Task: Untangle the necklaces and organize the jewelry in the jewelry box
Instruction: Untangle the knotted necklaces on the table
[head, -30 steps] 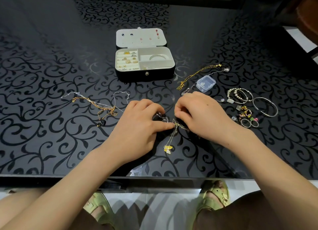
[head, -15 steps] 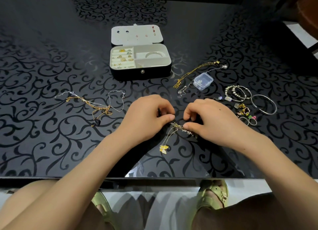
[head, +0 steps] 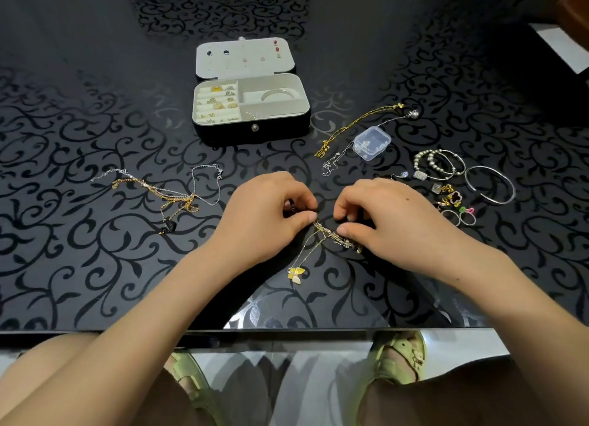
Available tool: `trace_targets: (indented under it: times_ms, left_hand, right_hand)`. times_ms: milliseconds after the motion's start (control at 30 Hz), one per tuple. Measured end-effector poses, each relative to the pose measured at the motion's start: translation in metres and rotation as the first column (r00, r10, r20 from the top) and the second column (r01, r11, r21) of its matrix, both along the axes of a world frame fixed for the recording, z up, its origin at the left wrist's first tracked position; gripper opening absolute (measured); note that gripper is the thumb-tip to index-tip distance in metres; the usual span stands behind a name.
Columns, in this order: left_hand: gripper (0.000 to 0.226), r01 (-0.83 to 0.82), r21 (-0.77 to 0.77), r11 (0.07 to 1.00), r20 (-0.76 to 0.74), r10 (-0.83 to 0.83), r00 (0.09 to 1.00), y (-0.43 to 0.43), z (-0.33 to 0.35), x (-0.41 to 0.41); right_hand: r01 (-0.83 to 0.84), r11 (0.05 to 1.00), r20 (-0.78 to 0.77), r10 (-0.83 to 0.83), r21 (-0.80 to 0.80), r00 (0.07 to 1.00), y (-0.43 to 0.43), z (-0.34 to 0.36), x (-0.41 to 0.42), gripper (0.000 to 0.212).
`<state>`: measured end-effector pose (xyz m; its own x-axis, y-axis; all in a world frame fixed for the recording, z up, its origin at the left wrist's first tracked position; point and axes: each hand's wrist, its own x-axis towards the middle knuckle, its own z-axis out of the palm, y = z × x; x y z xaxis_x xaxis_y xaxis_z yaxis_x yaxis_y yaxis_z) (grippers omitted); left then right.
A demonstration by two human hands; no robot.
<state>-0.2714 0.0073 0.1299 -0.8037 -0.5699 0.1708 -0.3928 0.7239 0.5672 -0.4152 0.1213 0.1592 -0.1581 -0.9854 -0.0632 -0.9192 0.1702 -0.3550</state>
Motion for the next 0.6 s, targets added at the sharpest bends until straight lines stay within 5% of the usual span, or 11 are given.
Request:
trace_targets:
  times_ms: [267, 600]
  left_hand:
    - [0.035, 0.146, -0.322, 0.935, -0.042, -0.168, 0.985, -0.003, -0.004, 0.016]
    - [0.050, 0.221, -0.403, 0.888, 0.055, -0.218, 0.975, -0.003, -0.010, 0.026]
  right_hand:
    - [-0.012, 0.998, 0.041, 0.015, -0.069, 0.999, -0.013, -0.003, 0.004, 0.003]
    - [-0.068, 0.998, 0.077, 0.068, 0.000, 0.995, -0.017, -0.004, 0.004, 0.011]
